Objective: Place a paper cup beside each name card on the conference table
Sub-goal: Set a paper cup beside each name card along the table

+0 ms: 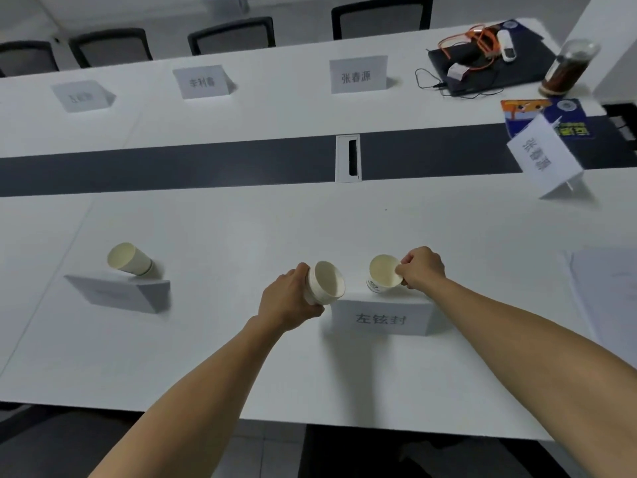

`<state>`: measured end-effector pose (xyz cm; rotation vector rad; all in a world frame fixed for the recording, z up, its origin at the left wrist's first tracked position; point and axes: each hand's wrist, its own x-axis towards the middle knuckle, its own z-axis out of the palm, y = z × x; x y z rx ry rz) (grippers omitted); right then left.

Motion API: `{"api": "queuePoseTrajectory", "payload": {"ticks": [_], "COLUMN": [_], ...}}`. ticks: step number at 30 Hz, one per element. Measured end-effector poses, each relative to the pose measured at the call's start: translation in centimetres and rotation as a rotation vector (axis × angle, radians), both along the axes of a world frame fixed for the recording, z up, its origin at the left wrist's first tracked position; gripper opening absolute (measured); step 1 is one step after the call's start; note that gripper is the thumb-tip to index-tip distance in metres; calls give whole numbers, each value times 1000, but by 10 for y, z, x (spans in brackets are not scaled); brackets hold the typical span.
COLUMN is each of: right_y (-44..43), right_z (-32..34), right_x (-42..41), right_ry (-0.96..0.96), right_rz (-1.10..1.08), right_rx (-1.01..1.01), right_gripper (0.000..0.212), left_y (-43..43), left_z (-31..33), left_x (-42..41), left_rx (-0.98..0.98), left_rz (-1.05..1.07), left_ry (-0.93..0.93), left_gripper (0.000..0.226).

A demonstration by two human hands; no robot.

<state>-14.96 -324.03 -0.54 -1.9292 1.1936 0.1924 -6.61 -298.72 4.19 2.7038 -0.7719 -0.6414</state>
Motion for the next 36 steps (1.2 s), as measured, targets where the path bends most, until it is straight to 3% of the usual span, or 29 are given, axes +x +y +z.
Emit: {"api": "queuePoseTrajectory", "payload": {"ticks": [9, 17, 25, 36], "right_y": [2, 2, -2, -46], "right_z": [9, 67, 113, 140], "right_x": [3, -41, -146, -310], "right_ry": [37, 31, 54, 20], "right_rz": [43, 25, -116, -220], "right_rx": [-2, -195, -361, -422], "right_gripper": [14, 21, 20, 16], "left_y": [1, -16, -64, -155], "left_z": [9, 44, 64, 80], "left_x": [-4, -10, -55, -198], "left_rx": [-39, -124, -205, -220], "left_rz": [-21, -183, -459, -676], "left_ry": [-15, -92, -113, -158], "left_gripper": [60, 66, 69, 61]}}
